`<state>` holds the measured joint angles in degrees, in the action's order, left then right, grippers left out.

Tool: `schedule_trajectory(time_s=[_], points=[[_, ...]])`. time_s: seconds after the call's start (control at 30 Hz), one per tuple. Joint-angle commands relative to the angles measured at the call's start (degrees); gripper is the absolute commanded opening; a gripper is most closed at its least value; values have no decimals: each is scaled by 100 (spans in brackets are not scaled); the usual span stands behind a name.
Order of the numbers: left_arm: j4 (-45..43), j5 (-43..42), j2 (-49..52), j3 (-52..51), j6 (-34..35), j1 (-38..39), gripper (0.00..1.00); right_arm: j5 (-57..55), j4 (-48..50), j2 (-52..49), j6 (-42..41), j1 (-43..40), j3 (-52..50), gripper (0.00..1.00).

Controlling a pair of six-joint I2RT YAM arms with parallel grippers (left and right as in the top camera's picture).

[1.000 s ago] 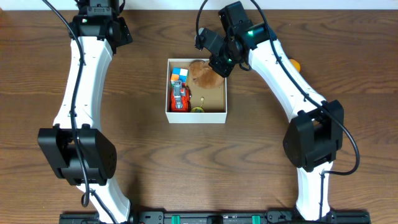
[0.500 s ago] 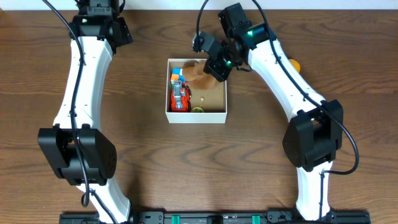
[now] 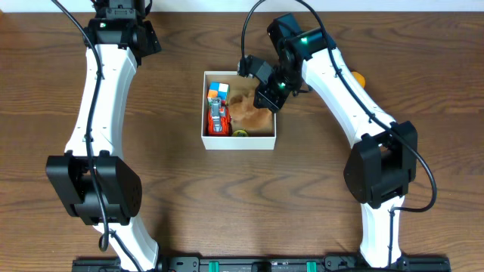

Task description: Pack container

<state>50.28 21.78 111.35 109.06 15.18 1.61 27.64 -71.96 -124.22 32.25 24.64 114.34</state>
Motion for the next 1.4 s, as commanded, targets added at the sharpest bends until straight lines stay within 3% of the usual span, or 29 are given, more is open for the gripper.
schedule_trajectory(time_s=[0.0, 0.9, 1.03, 1.13, 1.23, 1.37], points=[[0, 9, -20, 31, 13, -4, 98, 168, -254, 208, 402, 55, 77, 1], [0, 9, -20, 31, 13, -4, 98, -85, -358, 208, 684, 393, -501, 1], [0, 9, -20, 31, 13, -4, 98, -87, -326, 208, 682, 387, -501, 39], [0, 9, -20, 31, 13, -4, 98, -90, -321, 208, 684, 387, -501, 59], [0, 9, -20, 31, 13, -4, 98, -136, -315, 208, 682, 387, -501, 67], [0, 9, -20, 31, 13, -4, 98, -260, -214, 208, 680, 389, -501, 68]])
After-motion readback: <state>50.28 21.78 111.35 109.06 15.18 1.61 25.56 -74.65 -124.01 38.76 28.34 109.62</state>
